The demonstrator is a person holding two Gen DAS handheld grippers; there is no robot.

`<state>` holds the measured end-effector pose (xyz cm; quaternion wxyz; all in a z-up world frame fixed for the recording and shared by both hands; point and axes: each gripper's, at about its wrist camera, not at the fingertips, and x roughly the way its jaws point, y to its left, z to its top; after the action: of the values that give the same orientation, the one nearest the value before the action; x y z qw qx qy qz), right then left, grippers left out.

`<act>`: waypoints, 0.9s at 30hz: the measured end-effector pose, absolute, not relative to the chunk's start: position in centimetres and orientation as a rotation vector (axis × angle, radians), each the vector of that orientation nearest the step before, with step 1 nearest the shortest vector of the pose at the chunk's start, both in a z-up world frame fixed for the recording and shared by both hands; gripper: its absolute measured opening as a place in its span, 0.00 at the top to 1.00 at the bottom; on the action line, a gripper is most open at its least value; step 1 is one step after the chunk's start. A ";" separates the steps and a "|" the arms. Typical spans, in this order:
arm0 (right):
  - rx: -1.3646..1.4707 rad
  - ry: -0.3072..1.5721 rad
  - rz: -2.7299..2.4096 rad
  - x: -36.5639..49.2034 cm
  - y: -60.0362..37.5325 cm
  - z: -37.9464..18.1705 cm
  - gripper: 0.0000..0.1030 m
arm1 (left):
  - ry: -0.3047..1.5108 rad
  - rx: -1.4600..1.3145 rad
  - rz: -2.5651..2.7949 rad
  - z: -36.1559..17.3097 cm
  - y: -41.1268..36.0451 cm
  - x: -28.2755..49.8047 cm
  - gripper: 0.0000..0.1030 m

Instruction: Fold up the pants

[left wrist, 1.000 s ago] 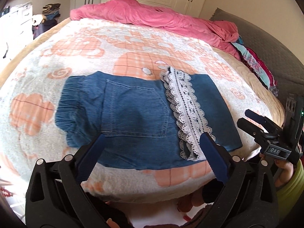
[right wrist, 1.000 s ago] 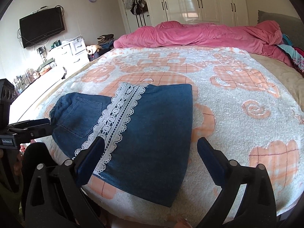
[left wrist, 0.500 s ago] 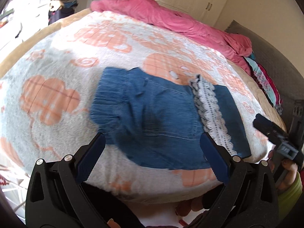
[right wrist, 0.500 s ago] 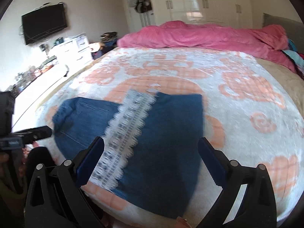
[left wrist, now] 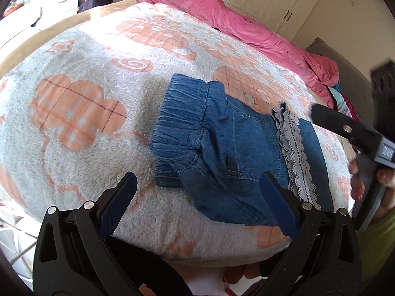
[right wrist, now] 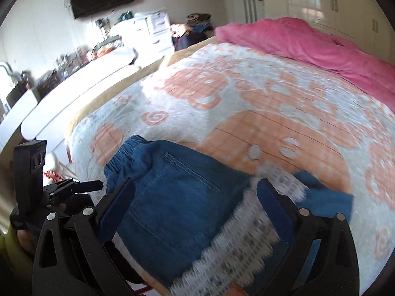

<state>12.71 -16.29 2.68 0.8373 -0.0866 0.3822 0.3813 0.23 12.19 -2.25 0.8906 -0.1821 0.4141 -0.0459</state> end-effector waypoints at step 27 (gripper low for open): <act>-0.196 1.027 1.128 15.8 -5.6 -1.7 0.64 | 0.842 -0.469 -0.157 -3.8 11.3 2.1 0.47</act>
<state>15.76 -5.57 -1.68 0.7187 -0.0885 0.4643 0.5100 2.15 11.28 -3.76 0.8831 -0.2253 0.4046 -0.0752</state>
